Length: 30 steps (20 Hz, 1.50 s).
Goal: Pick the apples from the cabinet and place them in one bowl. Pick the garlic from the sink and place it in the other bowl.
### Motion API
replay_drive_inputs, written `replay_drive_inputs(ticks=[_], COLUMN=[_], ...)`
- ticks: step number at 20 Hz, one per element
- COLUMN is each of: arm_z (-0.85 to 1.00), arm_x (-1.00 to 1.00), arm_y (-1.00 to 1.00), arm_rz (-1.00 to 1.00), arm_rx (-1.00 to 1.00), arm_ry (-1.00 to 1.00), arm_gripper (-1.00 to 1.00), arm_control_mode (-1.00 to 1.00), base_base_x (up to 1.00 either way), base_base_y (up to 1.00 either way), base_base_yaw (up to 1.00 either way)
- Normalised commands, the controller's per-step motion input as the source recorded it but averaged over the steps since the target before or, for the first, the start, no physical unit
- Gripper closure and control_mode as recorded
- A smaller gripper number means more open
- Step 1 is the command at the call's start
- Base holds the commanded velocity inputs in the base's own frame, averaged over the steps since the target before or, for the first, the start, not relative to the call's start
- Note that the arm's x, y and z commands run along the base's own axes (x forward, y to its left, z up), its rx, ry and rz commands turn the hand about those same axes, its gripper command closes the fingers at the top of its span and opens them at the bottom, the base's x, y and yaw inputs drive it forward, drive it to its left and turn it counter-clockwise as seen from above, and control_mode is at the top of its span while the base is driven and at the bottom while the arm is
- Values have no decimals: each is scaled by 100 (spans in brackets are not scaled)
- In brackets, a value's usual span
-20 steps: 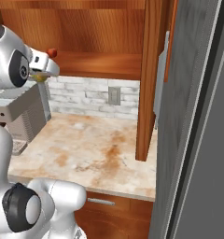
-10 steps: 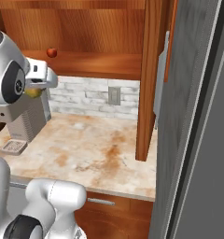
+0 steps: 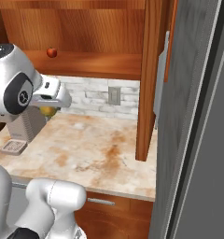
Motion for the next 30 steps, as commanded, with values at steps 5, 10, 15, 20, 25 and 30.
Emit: replay_drive_inputs(ticks=[5,10,15,20,25,30], arm_z=[-1,0,0,0,0,0], arm_x=[-22,-80,-66,0,0,0], arm_y=[-20,-8,0,0,0,0], arm_rz=[-33,-10,0,0,0,0], arm_rx=[4,15,9,0,0,0], arm_ry=[10,-11,-3,0,0,0], arm_gripper=[100,100,100,100,100,100], arm_control_mode=[-100,-100,-100,-100,-100,100], base_base_x=[0,0,0,0,0,-8], base_base_y=[0,0,0,0,0,0], base_base_yaw=[0,0,0,0,0,0])
